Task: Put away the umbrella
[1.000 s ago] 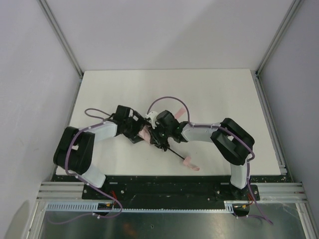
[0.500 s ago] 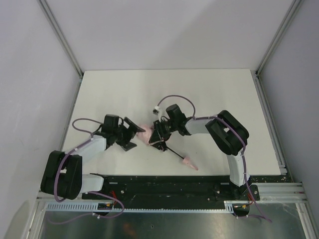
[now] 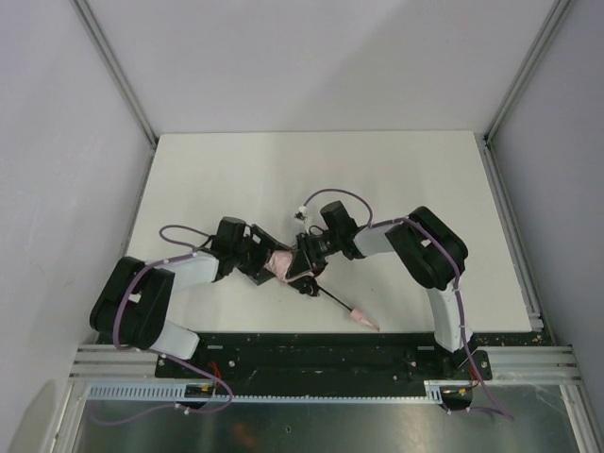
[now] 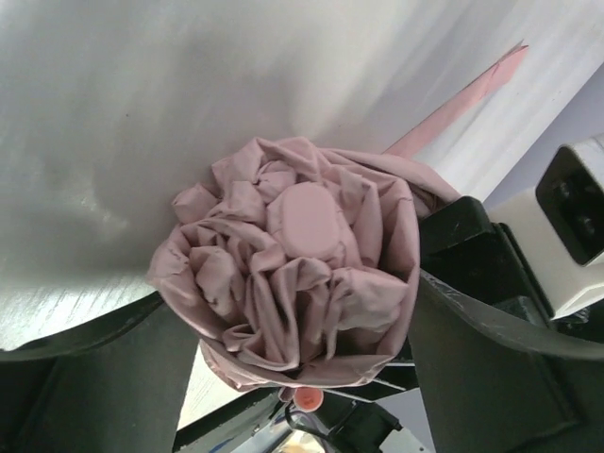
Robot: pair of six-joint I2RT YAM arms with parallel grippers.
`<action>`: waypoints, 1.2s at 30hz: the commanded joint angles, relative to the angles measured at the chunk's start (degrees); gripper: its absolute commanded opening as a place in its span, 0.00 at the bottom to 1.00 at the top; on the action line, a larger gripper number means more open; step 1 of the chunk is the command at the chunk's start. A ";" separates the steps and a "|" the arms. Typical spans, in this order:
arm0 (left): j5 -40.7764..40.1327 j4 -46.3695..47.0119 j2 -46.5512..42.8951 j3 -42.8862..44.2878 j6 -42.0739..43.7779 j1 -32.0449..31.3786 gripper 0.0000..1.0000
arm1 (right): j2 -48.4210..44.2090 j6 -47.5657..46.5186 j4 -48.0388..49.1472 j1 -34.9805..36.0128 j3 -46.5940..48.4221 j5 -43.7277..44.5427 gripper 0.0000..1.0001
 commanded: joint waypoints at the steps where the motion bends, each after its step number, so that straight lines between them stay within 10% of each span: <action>1: -8.80 1.30 5.44 -0.37 0.62 -2.87 0.81 | 4.38 -0.09 -9.43 1.01 -3.57 0.43 0.00; 15: -11.52 0.36 9.41 -0.74 10.29 -3.55 0.04 | -0.88 -2.45 -11.66 1.36 -2.21 3.90 0.08; 25: -11.54 -15.74 10.52 5.19 11.53 -3.64 0.00 | -23.52 -17.48 -29.51 5.37 2.72 36.93 0.87; 36: -9.89 -25.37 12.23 9.81 10.45 -3.66 0.00 | -22.84 -30.75 -19.71 25.41 2.70 84.07 0.92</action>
